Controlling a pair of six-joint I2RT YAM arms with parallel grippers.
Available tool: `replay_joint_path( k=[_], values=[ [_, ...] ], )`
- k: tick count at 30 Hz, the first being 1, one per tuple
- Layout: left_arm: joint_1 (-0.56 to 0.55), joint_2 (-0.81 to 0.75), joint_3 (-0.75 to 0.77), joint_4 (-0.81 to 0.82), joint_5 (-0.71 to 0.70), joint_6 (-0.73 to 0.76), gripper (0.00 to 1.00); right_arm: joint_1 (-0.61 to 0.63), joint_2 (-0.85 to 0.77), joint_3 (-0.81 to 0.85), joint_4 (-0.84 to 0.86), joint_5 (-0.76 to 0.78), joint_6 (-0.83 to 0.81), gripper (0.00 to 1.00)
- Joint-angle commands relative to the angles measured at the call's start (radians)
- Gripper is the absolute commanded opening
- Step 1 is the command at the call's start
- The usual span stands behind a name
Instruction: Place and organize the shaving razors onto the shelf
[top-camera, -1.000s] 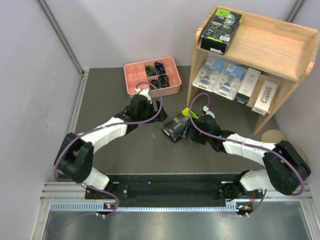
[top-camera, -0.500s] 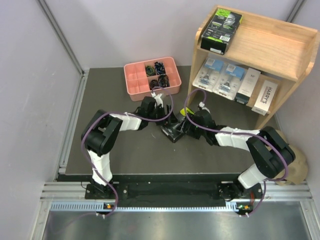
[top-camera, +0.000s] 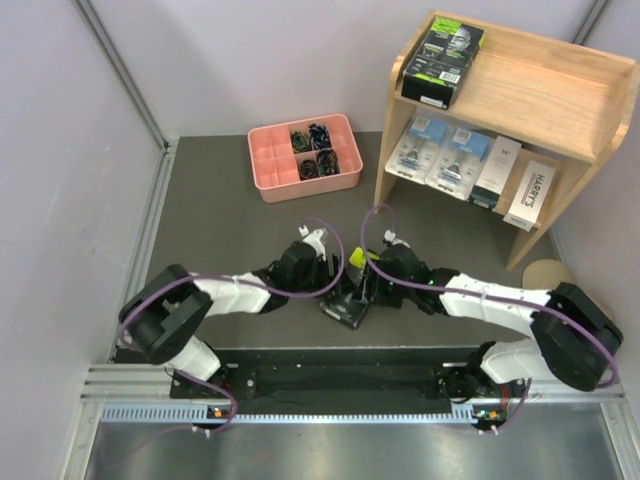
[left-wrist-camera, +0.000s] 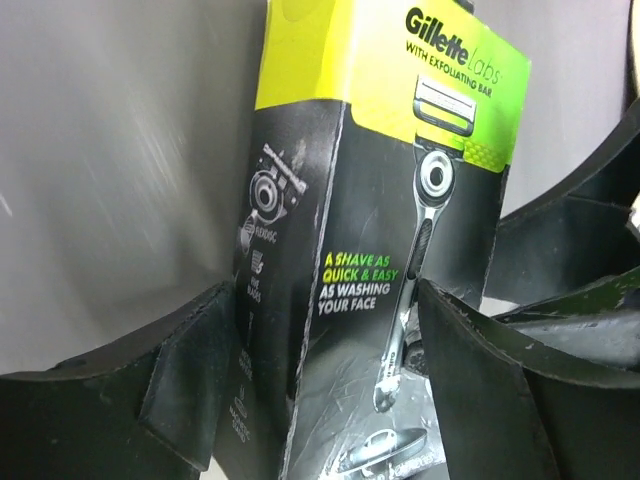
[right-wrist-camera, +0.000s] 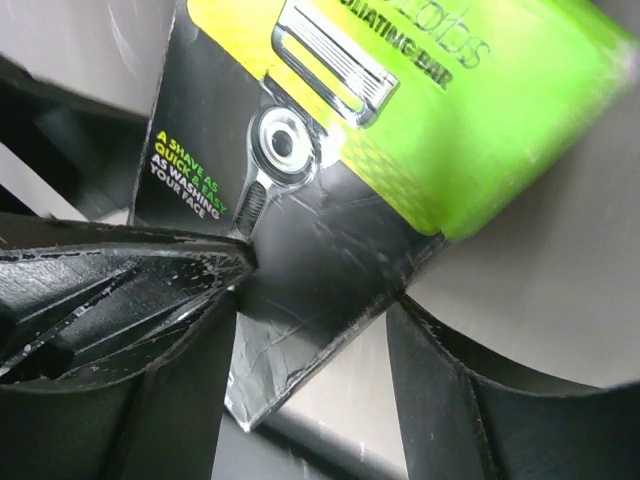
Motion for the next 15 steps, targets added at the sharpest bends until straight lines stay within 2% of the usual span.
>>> replay_joint_path(
  k=[1,8,13,15],
  values=[
    [-0.201,-0.192,-0.029,0.065,0.126,-0.175,0.74,0.173,-0.112,0.042,0.073,-0.011,0.032,0.58],
    [-0.420,-0.482,-0.090,-0.109,-0.080,-0.238,0.75,0.283,-0.272,0.022,-0.044,0.039,0.111,0.58],
    [-0.488,-0.578,-0.165,-0.174,-0.178,-0.304,0.75,0.307,-0.327,-0.001,-0.115,0.052,0.142,0.61],
    [-0.490,-0.599,-0.201,-0.167,-0.181,-0.333,0.75,0.307,-0.329,-0.020,-0.136,0.055,0.161,0.66]
  ],
)
